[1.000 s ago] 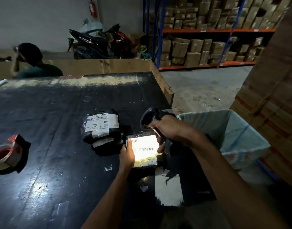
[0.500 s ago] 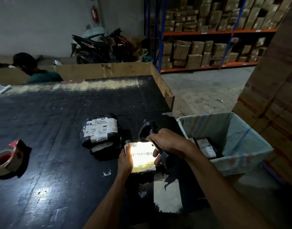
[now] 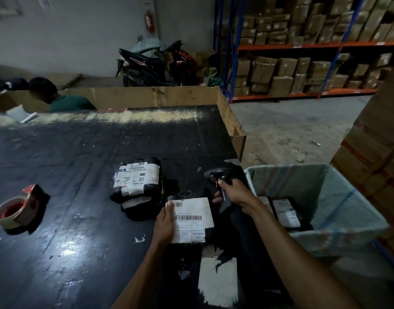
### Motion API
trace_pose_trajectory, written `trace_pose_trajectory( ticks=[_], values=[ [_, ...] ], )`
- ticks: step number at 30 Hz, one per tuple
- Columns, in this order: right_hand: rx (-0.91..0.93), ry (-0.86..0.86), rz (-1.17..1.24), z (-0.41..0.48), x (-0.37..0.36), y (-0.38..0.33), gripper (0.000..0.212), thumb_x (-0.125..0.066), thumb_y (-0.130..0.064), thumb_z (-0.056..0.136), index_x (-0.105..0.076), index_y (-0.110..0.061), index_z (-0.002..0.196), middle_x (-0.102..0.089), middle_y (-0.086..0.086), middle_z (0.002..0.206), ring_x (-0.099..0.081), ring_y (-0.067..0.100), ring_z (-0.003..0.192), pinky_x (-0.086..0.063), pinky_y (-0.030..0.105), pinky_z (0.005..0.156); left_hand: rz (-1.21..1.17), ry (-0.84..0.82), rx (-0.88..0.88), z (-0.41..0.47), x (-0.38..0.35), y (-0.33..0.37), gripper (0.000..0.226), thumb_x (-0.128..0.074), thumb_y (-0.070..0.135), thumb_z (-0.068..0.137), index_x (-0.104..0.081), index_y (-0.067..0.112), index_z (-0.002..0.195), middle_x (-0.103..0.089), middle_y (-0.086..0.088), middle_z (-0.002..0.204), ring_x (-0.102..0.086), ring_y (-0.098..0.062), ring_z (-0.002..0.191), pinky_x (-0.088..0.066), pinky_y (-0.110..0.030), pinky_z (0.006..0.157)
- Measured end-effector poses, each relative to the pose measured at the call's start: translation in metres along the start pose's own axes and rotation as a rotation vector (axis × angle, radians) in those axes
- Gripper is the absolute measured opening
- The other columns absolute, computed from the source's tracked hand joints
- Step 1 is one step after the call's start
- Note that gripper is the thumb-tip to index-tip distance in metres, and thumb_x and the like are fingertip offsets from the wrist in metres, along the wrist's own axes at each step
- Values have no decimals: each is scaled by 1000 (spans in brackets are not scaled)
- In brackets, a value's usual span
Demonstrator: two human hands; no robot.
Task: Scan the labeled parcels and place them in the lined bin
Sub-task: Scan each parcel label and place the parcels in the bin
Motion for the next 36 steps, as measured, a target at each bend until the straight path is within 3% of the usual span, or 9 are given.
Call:
trace_pose_trajectory(
  ticks=[2, 4, 8, 15, 20, 23, 26, 31, 36],
  values=[
    [-8, 2, -8, 22, 0, 16, 34, -49, -25, 106, -53, 6, 120, -68, 19, 90, -71, 21, 55, -58, 34, 53, -4, -8, 17, -1, -1, 1, 39, -34, 46, 106, -66, 25, 105, -74, 5, 96, -70, -10, 94, -52, -23, 79],
    [-9, 8, -59, 36, -1, 29, 37, -48, -31, 105, -63, 2, 113, -72, 19, 93, -71, 27, 72, -61, 46, 75, -8, -9, 27, 1, -2, 0, 40, -35, 42, 107, -68, 20, 106, -77, 2, 92, -73, -14, 93, -52, -19, 72],
    [-11, 51, -280, 50, -3, 42, 51, -44, -37, 105, -64, 6, 122, -63, 26, 130, -59, 36, 123, -44, 34, 93, 19, -10, 40, 7, -3, -3, 45, -35, 37, 107, -70, 9, 111, -78, -7, 96, -74, -22, 93, -54, -23, 73],
    [20, 87, -547, 66, 19, 42, 61, -60, -54, 92, -62, -2, 123, -61, 23, 132, -58, 39, 123, -47, 41, 96, -25, 30, 53, -1, -7, 3, 44, -37, 33, 107, -72, 8, 104, -80, -6, 88, -76, -17, 83, -56, -23, 68],
    [75, 129, -538, 79, 48, 60, 67, -65, -69, 80, -60, -12, 114, -66, 12, 120, -63, 32, 113, -48, 36, 84, -145, 71, 71, -6, -23, 20, 54, -37, 48, 104, -72, 7, 107, -78, -18, 97, -75, -38, 93, -56, -59, 88],
    [201, 157, -382, 82, 67, 59, 51, -62, -68, 84, -60, -17, 84, -69, 2, 87, -66, 23, 85, -52, 34, 76, -222, 104, 75, 4, -47, 43, 51, -41, 48, 103, -73, 9, 103, -77, -20, 95, -74, -40, 89, -55, -60, 88],
    [278, 50, -33, 79, 96, 46, 72, -55, -81, 77, -62, -10, 76, -67, 3, 72, -62, 17, 69, -50, 34, 71, -216, 81, 36, 15, -91, 75, 49, -40, 47, 104, -72, 10, 98, -78, -14, 84, -76, -33, 79, -61, -47, 73],
    [143, -347, 178, 79, 166, 51, 66, -66, -72, 78, -64, -25, 124, -75, -8, 113, -71, 11, 104, -57, 33, 93, -116, 17, 7, 44, -188, 103, 48, -39, 47, 105, -73, 17, 90, -78, -7, 80, -76, -20, 74, -59, -29, 63],
    [94, -144, 123, 123, 247, 104, 97, -91, -60, 58, -56, -15, 137, -73, 0, 123, -70, 17, 112, -52, 45, 104, 73, -177, -53, 63, -285, 96, 56, -34, 58, 102, -71, 17, 111, -75, -5, 110, -70, -21, 105, -53, -31, 93]
  ],
)
Point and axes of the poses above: each hand's wrist, its own z-axis towards the middle knuckle, its own x-axis out of the back of the hand, y = z × x, the point moved 2 cm from there along z, towards the middle knuckle
